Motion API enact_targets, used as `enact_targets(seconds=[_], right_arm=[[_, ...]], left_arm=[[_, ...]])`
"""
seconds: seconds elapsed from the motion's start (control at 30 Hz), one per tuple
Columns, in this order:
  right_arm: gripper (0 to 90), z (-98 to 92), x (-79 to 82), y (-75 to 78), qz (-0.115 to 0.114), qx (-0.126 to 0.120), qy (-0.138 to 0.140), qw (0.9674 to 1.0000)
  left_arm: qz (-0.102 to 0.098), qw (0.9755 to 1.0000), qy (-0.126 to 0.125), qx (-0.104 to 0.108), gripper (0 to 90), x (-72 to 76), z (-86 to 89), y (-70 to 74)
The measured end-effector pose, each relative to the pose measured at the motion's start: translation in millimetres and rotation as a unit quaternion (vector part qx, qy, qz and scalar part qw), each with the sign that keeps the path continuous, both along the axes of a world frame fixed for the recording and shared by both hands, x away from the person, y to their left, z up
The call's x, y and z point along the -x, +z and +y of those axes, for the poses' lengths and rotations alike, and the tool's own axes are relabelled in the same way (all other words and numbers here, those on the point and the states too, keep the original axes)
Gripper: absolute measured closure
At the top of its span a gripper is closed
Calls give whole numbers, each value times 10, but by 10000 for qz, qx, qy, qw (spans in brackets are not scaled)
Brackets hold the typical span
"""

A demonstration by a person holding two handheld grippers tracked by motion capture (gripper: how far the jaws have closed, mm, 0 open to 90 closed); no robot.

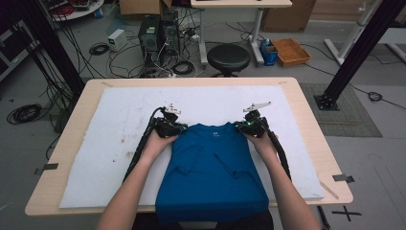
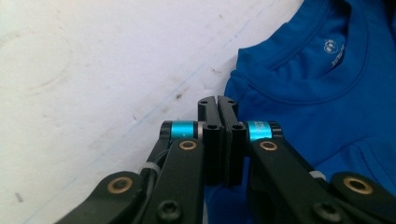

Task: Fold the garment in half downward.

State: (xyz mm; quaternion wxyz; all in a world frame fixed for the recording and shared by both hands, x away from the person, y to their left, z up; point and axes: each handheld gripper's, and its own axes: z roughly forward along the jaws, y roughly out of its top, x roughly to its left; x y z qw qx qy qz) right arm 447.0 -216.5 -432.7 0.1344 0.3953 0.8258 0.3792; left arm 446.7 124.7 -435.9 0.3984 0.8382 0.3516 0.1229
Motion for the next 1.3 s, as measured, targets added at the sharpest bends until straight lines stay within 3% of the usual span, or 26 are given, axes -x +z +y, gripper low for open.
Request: enact_targets(seconds=[0.2, 0.33, 0.4, 0.57, 0.63, 0.83, 0.93, 1.1, 1.3], right_arm=[[884, 68, -89, 83, -21, -160, 64, 9998], [884, 155, -211, 176, -95, -273, 107, 9995], [884, 188, -267, 222, -142, -364, 134, 9991], [884, 225, -301, 342, -273, -393, 215, 9986], [884, 211, -261, 376, -326, -413, 283, 9982], [884, 150, -42, 395, -490, -499, 383, 9968], [883, 112, 127, 414, -643, -513, 475, 9955], [884, 63, 457, 448, -814, -553, 681, 9928], [883, 17, 872, 432, -979, -468, 904, 9900]], left_arm=[[-239, 9993, 183, 210, 888, -31, 139, 84], [-312, 9982, 380, 330, 888, -127, 266, 195], [-454, 9973, 433, 389, 888, -164, 314, 266], [-570, 9965, 329, 507, 887, -159, 393, 399], [-599, 9970, 213, 446, 887, -112, 396, 429], [-862, 9954, -74, 421, 886, 136, 383, 492], [-984, 9937, -253, 469, 886, 315, 379, 529], [-1173, 9910, -558, 319, 886, 661, 372, 550], [-1408, 9854, -926, 260, 887, 1070, 382, 518]])
